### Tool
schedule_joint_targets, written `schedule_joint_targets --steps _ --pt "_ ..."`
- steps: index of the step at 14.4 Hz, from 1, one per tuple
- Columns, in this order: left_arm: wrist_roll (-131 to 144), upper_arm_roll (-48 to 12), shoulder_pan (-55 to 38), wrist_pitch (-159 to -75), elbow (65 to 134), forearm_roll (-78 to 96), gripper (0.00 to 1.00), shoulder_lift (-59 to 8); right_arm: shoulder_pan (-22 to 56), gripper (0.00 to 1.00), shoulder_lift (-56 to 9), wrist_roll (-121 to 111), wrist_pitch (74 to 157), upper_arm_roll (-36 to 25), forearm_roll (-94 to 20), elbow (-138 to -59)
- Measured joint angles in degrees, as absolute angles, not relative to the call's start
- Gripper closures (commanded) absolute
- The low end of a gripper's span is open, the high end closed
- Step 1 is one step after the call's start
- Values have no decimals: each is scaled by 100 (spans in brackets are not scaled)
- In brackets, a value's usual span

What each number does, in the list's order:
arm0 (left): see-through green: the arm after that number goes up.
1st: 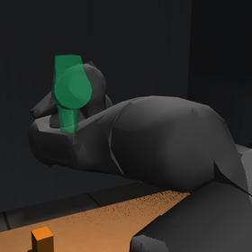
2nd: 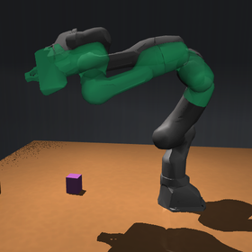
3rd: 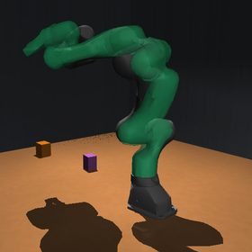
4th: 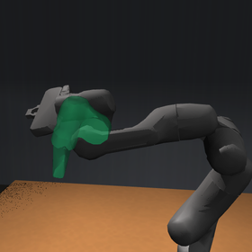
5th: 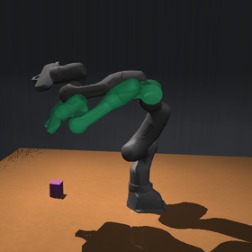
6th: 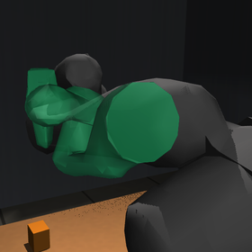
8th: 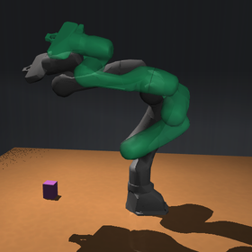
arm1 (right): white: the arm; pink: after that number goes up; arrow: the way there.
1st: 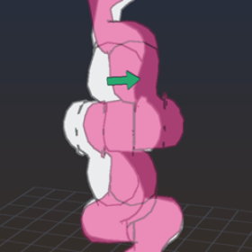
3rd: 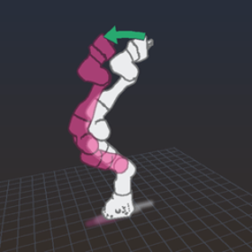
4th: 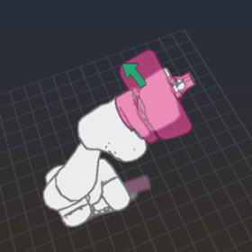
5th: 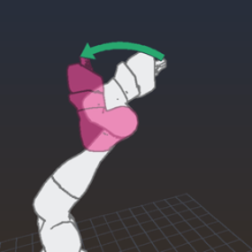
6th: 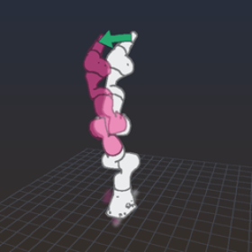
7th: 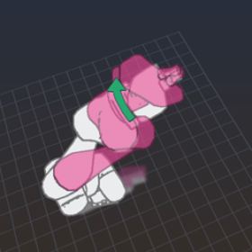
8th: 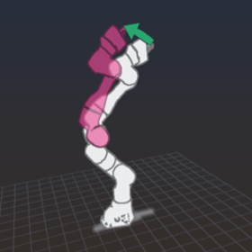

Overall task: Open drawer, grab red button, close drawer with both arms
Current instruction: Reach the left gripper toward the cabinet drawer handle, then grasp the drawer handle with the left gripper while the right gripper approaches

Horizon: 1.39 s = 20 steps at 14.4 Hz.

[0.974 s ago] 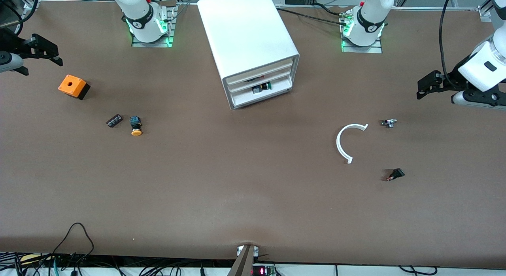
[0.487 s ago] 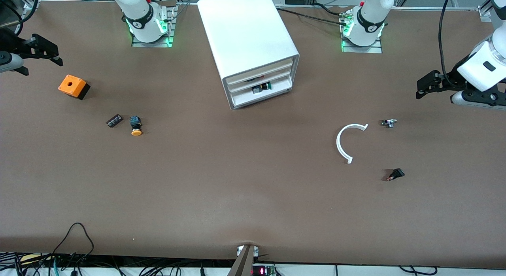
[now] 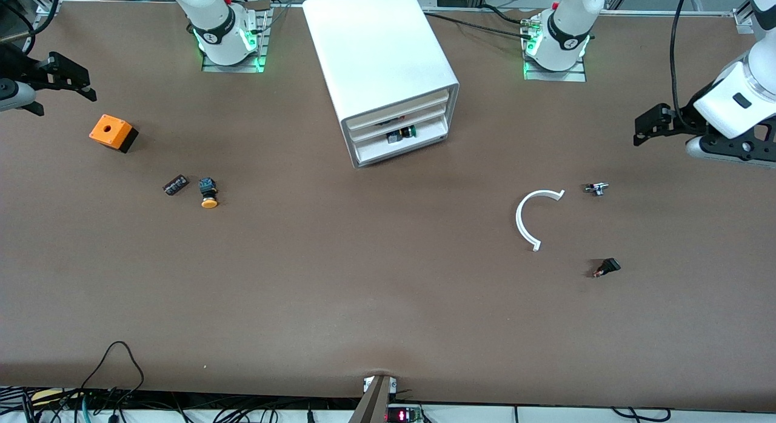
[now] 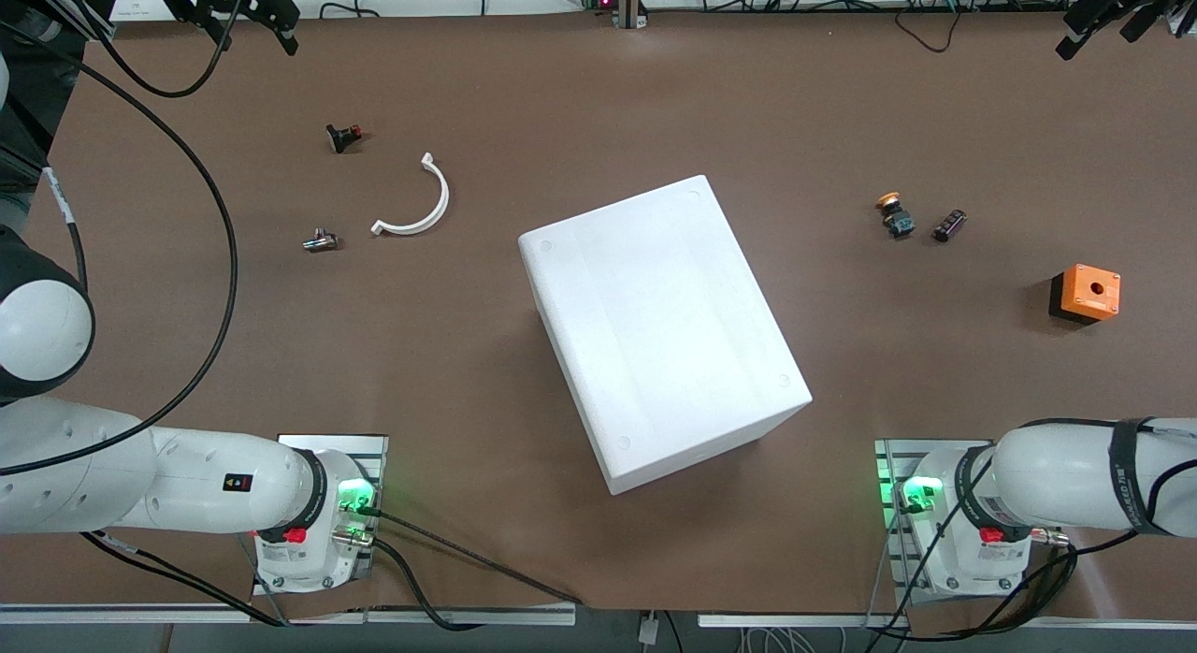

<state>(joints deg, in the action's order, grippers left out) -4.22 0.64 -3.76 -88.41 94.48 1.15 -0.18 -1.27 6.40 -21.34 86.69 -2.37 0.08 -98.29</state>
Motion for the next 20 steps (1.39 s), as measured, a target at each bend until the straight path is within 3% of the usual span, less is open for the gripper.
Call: schedule_joint_targets --steps 4,10,15,20 --pt "-443 -240 -393 -7533 8837 425 0 -464 -142 0 635 -2134 8669 -237 8 -9829" --pt "-457 -306 -403 -6680 8609 2363 0 -1232 -143 0 385 -2135 8668 -206 9 -9829" --pt "-549 -303 -400 -6505 8595 3843 0 -2072 -142 0 92 -2135 8687 -170 9 -9828" --pt "-2122 -294 -363 -6621 8569 4137 0 -2687 -142 0 -57 -2138 8693 -169 9 -9828"
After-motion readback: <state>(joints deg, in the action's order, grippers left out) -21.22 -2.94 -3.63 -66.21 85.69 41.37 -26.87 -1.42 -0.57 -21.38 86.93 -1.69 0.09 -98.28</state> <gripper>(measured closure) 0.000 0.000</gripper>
